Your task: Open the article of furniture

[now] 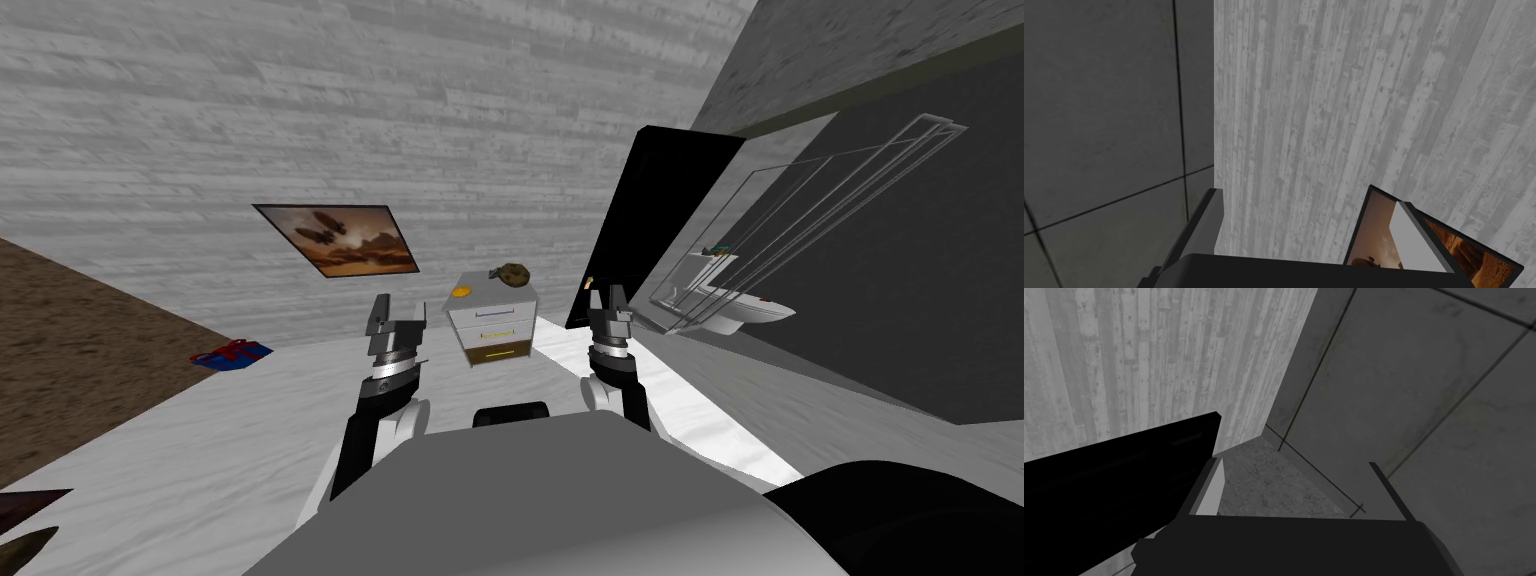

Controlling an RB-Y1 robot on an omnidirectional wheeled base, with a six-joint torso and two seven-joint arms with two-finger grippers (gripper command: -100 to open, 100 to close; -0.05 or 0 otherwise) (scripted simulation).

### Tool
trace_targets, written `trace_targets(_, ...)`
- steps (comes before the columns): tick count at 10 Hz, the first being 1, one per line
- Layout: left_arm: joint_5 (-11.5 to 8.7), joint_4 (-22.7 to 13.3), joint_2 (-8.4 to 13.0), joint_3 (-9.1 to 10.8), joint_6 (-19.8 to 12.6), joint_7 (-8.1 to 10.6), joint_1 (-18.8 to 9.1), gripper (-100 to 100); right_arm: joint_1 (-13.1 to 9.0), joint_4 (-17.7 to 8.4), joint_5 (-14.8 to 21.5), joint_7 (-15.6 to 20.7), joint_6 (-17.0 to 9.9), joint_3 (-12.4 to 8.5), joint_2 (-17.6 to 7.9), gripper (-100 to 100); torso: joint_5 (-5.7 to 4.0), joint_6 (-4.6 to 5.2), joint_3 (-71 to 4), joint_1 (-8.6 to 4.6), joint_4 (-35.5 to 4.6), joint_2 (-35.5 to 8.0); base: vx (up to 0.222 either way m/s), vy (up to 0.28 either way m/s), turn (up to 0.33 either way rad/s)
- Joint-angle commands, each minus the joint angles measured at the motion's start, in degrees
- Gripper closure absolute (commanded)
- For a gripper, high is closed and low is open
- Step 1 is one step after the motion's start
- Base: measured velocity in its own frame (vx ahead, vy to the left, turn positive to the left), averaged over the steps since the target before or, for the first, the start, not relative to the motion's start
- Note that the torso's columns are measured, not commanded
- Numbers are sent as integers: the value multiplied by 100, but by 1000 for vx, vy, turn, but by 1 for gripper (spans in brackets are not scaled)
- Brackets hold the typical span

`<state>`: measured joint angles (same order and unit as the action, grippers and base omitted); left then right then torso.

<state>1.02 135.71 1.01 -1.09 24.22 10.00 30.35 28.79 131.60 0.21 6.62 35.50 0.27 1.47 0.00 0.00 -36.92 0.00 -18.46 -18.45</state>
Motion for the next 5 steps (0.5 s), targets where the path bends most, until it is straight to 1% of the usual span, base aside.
trace_targets(1,0,0,0,0,0,0,0,0,0,0,0,0,0,0,0,0,0,0,-844,0,-423,-424,0,0,0)
trace_targets(4,0,0,0,0,0,0,0,0,0,0,0,0,0,0,0,0,0,0,-3381,0,-1692,-1693,0,0,0)
trace_targets(5,-7,-169,258,18,112,-4,-34,-100,0,0,0,0,0,0,0,0,0,0,-4227,0,-2114,-2116,25,-4,-2)
